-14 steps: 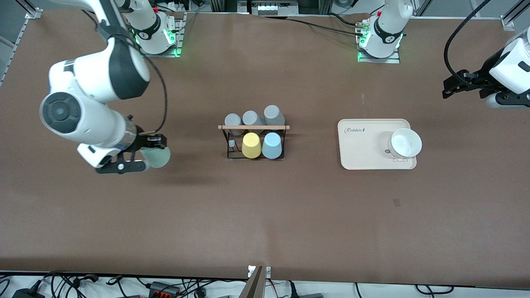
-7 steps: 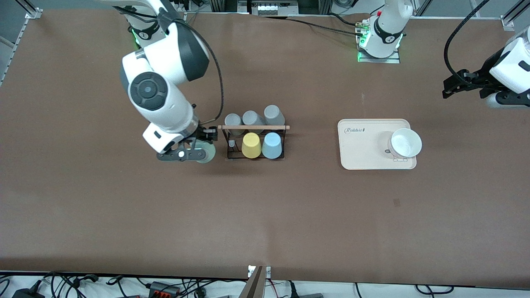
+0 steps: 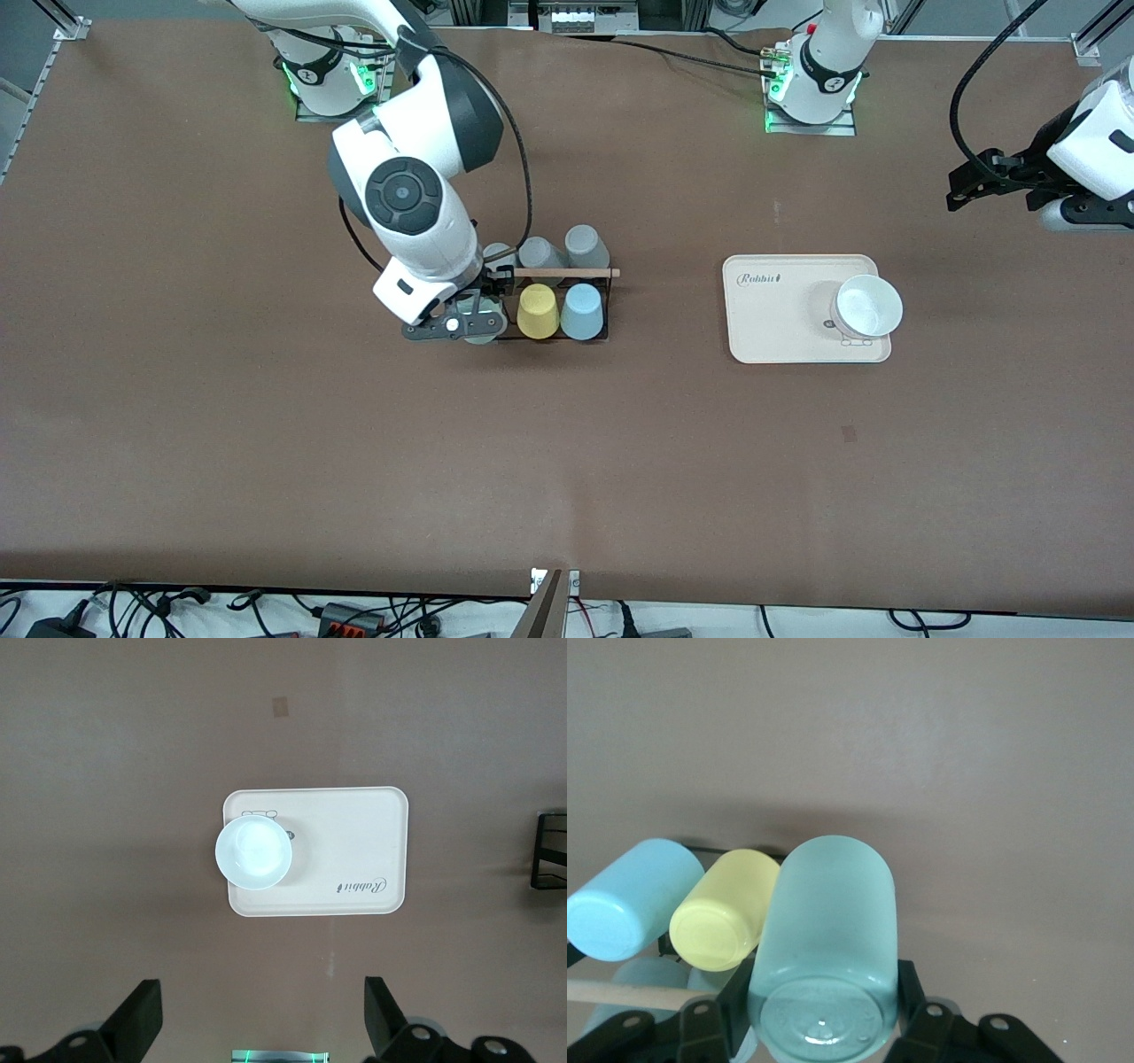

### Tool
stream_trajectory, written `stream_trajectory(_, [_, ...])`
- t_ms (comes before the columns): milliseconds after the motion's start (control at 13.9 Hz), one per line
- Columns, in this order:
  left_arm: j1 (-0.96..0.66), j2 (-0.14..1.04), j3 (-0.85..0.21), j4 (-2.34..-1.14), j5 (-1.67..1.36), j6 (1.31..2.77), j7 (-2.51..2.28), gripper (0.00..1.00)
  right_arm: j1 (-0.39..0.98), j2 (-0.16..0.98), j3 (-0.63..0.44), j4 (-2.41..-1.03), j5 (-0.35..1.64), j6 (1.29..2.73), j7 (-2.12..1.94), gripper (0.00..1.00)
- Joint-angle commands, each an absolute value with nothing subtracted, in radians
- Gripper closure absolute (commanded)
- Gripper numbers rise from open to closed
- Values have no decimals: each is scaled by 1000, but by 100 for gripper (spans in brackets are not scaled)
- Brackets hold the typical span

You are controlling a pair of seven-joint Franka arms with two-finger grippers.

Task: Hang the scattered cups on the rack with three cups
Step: 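Carry the pale green cup with the right gripper to the rack peg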

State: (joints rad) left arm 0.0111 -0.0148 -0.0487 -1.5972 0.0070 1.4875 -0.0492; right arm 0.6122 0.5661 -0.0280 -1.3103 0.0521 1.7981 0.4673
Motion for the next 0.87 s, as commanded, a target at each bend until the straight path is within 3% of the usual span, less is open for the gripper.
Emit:
stream_trajectory(0, [8, 0, -52, -1568, 29, 1477, -43, 0, 637, 589, -37, -1275, 58, 1770, 471, 76])
stream_trajectory(793, [9, 0, -52, -1568, 26, 1476, -43, 0, 644, 629, -38, -1282, 60, 1750, 414, 76])
